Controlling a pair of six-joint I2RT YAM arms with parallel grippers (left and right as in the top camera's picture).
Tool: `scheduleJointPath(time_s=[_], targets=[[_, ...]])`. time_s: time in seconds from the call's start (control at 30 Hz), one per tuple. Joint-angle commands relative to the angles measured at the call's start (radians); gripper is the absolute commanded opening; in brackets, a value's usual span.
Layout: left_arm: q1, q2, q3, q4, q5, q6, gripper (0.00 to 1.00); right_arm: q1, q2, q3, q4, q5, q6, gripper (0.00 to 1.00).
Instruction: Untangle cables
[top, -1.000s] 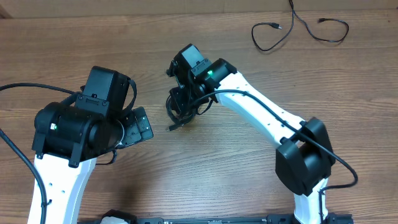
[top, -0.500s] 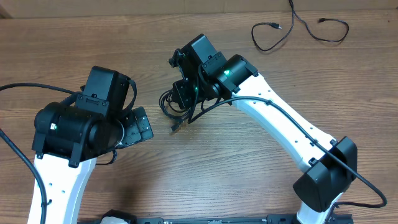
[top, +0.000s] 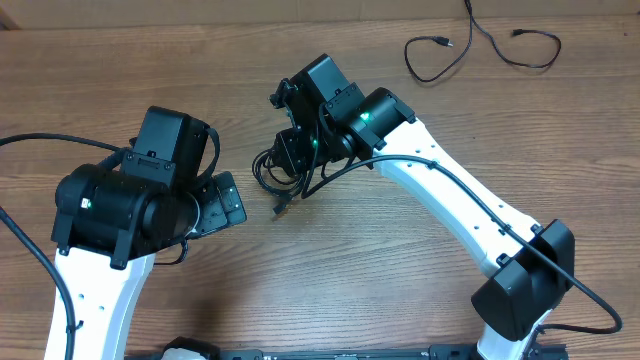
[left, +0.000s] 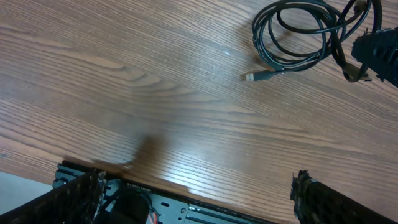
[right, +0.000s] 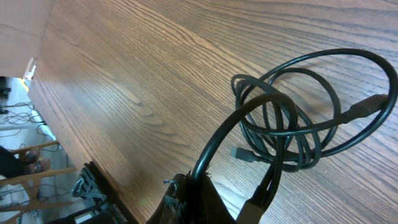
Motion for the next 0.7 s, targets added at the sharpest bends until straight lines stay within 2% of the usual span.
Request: scheduleJointPath(time_s=[0.0,0.23,0.37,0.47,0.57,0.67], targets=[[0.005,0.003,0.002,0.001,-0.006,0.020,1.00,-0.002,-0.050,0.041,0.014,-0.028,0.061,0.04],[0.005,0.003,0.002,0.005,-0.005,0.022,1.00,-0.036,-0.106,0.041,0.022,-0.071,0.079,0.04],[0.005,0.006,0.002,0.050,0.026,0.094,1.00,-0.068,-0.146,0.041,0.022,-0.131,0.079,0.04],[0.005,0.019,0.002,0.090,0.076,0.143,0.95,-0.089,-0.168,0.041,0.023,-0.183,0.079,0.04],[0.005,0.053,0.002,0.111,0.118,0.182,0.84,-0.105,-0.180,0.041,0.025,-0.243,0.079,0.04],[0.005,0.099,0.002,0.116,0.129,0.220,0.78,-0.122,-0.186,0.041,0.024,-0.273,0.087,0.04]])
